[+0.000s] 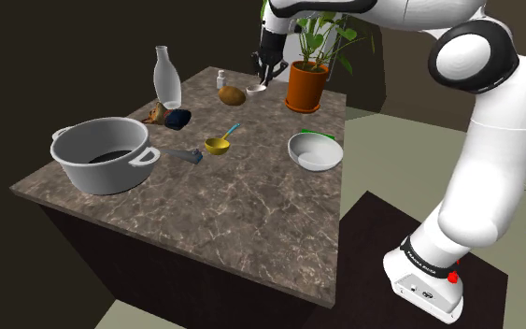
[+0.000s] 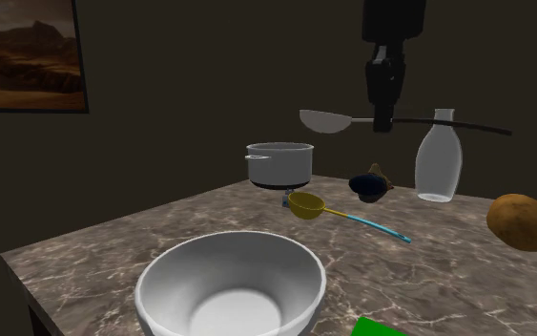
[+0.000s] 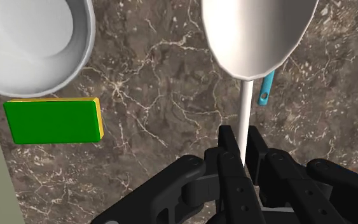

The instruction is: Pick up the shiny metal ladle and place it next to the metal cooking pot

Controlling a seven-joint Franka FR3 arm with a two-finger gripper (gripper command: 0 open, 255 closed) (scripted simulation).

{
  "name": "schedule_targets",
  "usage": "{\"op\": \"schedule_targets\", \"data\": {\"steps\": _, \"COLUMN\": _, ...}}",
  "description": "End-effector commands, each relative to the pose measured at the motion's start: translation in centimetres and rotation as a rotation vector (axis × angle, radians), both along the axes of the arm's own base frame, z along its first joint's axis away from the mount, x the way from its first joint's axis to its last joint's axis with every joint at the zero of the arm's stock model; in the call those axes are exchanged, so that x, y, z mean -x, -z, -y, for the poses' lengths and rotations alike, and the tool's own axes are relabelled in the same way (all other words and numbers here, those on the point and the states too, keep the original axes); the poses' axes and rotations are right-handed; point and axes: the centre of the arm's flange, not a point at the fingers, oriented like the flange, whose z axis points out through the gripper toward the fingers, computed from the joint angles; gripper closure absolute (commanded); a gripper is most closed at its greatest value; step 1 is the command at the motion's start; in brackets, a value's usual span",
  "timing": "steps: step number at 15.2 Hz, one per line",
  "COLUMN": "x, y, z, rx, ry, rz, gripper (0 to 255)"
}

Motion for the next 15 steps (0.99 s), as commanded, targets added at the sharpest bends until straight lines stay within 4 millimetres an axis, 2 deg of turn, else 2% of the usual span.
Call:
{"op": "schedule_targets", "data": {"steps": 1, "x": 0.6, "y": 0.0, "z": -2.6, "rx": 0.000, "ry": 0.001, "rz": 0.000, "gripper": 255}}
{"op": "schedule_targets", "data": {"steps": 15, "x": 6.0, "y": 0.0, "z": -20.4, "rx": 0.000, "ry": 0.001, "rz": 0.000, "gripper": 255}}
